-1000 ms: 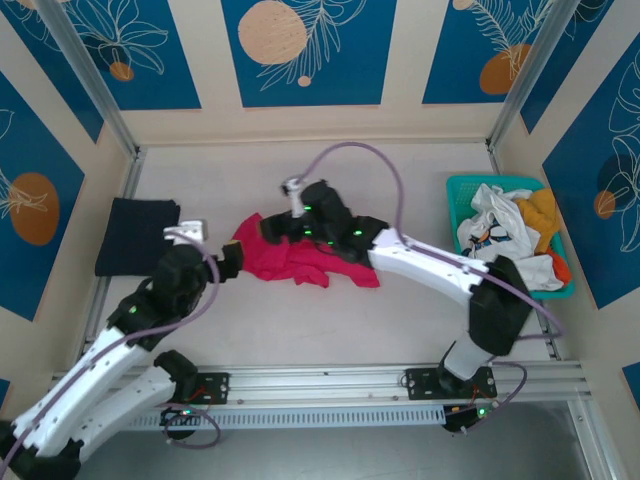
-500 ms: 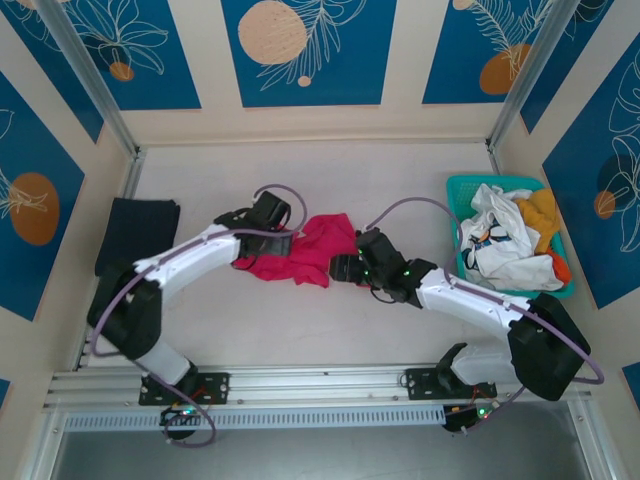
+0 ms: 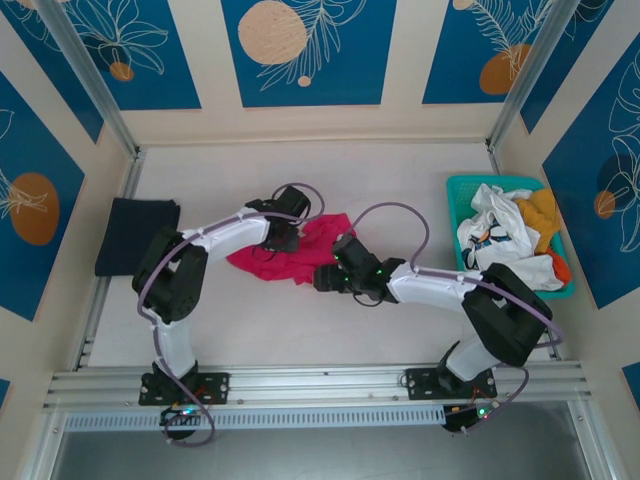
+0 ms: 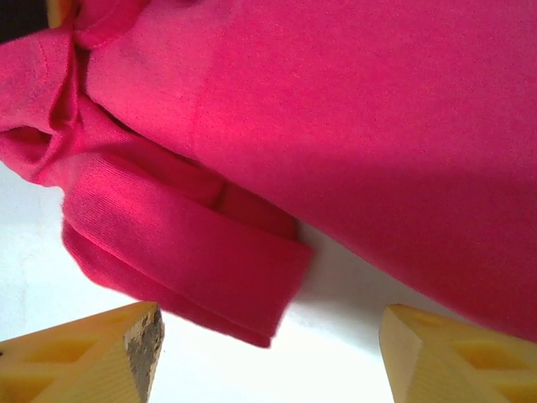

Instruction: Fold and stack the t-shirts

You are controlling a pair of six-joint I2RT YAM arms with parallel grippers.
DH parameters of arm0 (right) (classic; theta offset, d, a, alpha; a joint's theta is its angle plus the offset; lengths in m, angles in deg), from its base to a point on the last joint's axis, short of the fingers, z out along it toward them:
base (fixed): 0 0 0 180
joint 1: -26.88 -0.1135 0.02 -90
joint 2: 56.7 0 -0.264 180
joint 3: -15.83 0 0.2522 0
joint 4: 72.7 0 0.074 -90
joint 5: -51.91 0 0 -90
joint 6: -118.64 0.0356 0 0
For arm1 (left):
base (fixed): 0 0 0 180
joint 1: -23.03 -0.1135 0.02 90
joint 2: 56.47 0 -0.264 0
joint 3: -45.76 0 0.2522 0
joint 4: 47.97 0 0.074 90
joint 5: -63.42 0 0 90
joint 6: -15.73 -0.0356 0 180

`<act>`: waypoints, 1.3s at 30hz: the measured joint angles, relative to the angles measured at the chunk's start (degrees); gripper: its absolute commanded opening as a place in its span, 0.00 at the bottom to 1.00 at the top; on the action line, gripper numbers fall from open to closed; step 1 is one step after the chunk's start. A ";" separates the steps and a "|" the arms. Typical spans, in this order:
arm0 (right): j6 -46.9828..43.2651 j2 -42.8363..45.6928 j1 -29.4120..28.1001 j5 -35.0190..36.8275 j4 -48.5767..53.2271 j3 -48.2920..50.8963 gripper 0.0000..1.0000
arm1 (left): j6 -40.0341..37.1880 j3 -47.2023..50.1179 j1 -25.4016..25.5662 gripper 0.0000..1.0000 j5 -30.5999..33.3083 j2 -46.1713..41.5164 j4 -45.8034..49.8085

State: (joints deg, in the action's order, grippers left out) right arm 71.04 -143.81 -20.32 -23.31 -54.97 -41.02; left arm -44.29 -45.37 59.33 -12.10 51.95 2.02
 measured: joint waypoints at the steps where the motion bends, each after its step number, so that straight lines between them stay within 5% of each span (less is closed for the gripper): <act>1: -0.15 -0.83 -0.02 -0.04 -0.46 -0.57 0.64 | 0.31 -0.04 0.00 0.09 -0.09 0.02 0.07; 4: -0.20 -3.58 -0.04 -0.39 -1.77 -2.14 0.51 | 0.87 -0.04 0.00 0.00 -0.11 0.02 0.39; 10: -0.04 -6.54 0.37 -0.90 -3.15 -2.84 0.00 | 1.73 2.49 0.00 0.00 1.07 -3.85 0.31; 20: -4.13 6.49 7.58 1.33 0.13 -5.84 0.00 | 3.13 4.76 -1.99 0.00 6.21 -22.21 -1.25; 28: -13.00 20.68 17.05 2.84 3.65 -19.61 0.00 | 2.51 -11.61 -9.77 0.00 6.60 -26.18 -1.03; 39: -20.41 35.89 17.92 1.70 6.51 -26.03 0.00 | 4.24 -18.43 -11.65 0.00 3.04 -34.05 -0.81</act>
State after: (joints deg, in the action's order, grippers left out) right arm 50.62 -107.92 -2.40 -21.60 -48.46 -67.05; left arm -40.05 -63.79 47.68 -9.06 17.89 1.21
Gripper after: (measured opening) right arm 0.066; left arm 0.042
